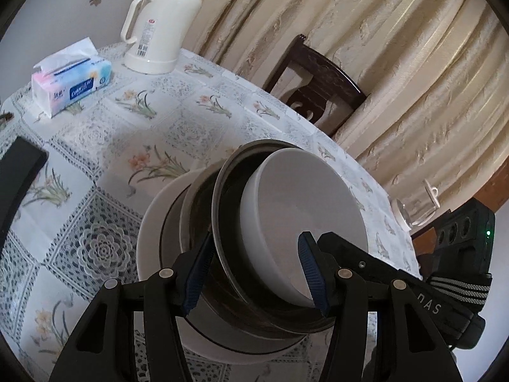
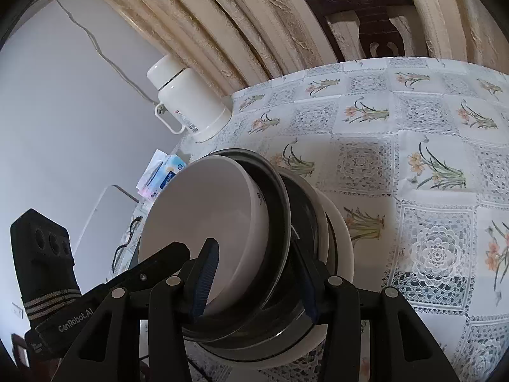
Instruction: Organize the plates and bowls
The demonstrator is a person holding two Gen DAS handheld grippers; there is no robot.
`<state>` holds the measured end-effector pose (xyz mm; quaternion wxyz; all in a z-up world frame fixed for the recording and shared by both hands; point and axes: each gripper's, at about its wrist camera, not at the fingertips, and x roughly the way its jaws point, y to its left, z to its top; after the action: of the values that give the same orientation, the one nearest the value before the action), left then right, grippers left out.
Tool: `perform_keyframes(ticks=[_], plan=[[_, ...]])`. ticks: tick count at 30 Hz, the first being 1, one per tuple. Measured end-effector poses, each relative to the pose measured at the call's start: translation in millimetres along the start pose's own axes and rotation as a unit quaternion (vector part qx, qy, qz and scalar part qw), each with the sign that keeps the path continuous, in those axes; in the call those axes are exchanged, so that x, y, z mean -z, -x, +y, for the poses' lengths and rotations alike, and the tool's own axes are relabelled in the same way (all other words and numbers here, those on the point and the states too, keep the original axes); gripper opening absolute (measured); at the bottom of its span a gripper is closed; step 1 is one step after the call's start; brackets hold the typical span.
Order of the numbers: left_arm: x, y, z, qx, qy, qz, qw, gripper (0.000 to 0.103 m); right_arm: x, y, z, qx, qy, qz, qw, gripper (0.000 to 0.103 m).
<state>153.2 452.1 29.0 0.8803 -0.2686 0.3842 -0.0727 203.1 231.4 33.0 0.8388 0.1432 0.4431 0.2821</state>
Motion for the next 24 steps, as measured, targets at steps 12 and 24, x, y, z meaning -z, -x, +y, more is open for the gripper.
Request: perform_keyframes(ticks=[12, 24], plan=[[-1.5, -2.2, 0.5, 0.005, -0.001, 0.004, 1.0, 0.066, 0.7, 1.3, -1.1, 0.005, -0.005, -0.007, 1.0, 0.05], [-3.6, -3.5, -2.7, 0.033, -0.014, 0.01, 0.9993, 0.086, 2.1, 5.6, -3.0, 0.001, -0.009, -0.019, 1.0, 0.05]])
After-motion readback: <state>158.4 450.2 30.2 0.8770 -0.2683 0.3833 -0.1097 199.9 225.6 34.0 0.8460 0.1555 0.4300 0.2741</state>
